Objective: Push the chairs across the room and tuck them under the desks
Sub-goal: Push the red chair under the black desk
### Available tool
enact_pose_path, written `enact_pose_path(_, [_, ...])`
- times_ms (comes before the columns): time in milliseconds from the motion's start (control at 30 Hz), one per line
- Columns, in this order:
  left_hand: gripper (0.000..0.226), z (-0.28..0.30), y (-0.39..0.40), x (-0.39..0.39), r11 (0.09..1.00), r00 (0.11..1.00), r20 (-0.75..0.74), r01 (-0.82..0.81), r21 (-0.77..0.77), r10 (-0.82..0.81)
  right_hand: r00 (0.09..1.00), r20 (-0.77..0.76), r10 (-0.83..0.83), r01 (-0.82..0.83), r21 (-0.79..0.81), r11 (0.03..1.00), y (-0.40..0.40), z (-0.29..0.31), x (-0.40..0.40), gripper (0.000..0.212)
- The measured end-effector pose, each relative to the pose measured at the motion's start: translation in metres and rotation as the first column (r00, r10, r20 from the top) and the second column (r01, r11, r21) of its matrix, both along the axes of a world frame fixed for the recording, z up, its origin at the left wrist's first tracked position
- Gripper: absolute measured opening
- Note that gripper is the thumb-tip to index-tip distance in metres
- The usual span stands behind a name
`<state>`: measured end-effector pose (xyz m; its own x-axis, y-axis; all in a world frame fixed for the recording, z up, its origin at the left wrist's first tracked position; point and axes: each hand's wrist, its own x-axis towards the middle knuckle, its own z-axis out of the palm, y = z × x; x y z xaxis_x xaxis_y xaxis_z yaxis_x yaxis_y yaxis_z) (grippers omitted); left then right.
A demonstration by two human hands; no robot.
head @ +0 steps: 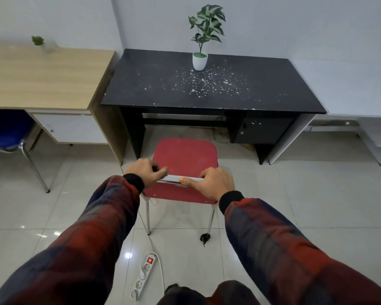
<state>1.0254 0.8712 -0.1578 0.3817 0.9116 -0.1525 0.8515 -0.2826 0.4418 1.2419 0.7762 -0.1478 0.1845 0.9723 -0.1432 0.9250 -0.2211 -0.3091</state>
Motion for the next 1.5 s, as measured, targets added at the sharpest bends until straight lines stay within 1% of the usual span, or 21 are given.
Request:
enact_pose_path(67, [0.048,0.007,0.007,0.006,1.0,1.0,-0.02,-0.014,-0.006,0.014,1.0,0.005,0.002,-0.003,0.007,1.0,0.011,0.002,0.006,0.095])
enact_pose_path(167, [0.048,0.01,0.009,0.024,0.999,0.998,-0.056,-0.036,0.009,0.037,1.0,0.011,0.016,-0.016,0.002,1.0,0.022,0.003,0.025,0.102])
enact_pose_path(333, [0.046,0.007,0.005,0.058,0.997,0.997,-0.005,-0.077,0.003,0.077,0.998,0.031,0.046,-0.045,-0.016,0.999,0.033,0.006,0.061,0.105])
enact_pose_path(433, [0.046,0.009,0.007,0.069,0.991,0.991,0.001,-0.131,0.005,0.131,0.997,0.013,0.081,-0.081,-0.02,0.997,0.041,0.006,0.076,0.103])
enact_pose_path(533, [0.046,0.008,0.003,0.082,0.989,0.989,0.005,-0.147,0.004,0.147,0.993,0.003,0.121,-0.121,-0.037,0.992,0.048,0.009,0.093,0.097])
enact_pose_path(667, [0.046,0.009,0.009,0.113,0.988,0.988,-0.011,-0.153,0.016,0.153,0.992,-0.021,0.123,-0.124,-0.043,0.991,0.061,0.006,0.125,0.098])
enact_pose_path(967, [0.049,0.003,0.033,0.132,0.981,0.982,-0.012,-0.19,0.035,0.191,0.984,-0.002,0.176,-0.176,0.031,0.984,0.091,0.0,0.151,0.098])
enact_pose_path(1100, [0.05,0.001,0.029,0.145,0.976,0.975,-0.054,-0.214,0.049,0.216,0.976,0.002,0.217,-0.217,0.036,0.976,0.092,0.0,0.164,0.091])
enact_pose_path(1300, [0.045,-0.007,0.008,0.165,0.963,0.963,-0.032,-0.268,0.04,0.269,0.964,-0.018,0.264,-0.263,0.053,0.963,0.083,-0.01,0.185,0.096])
enact_pose_path(1500, [0.044,-0.007,0.003,0.172,0.955,0.955,-0.027,-0.295,0.026,0.295,0.966,-0.053,0.255,-0.251,0.065,0.966,0.079,-0.015,0.19,0.096])
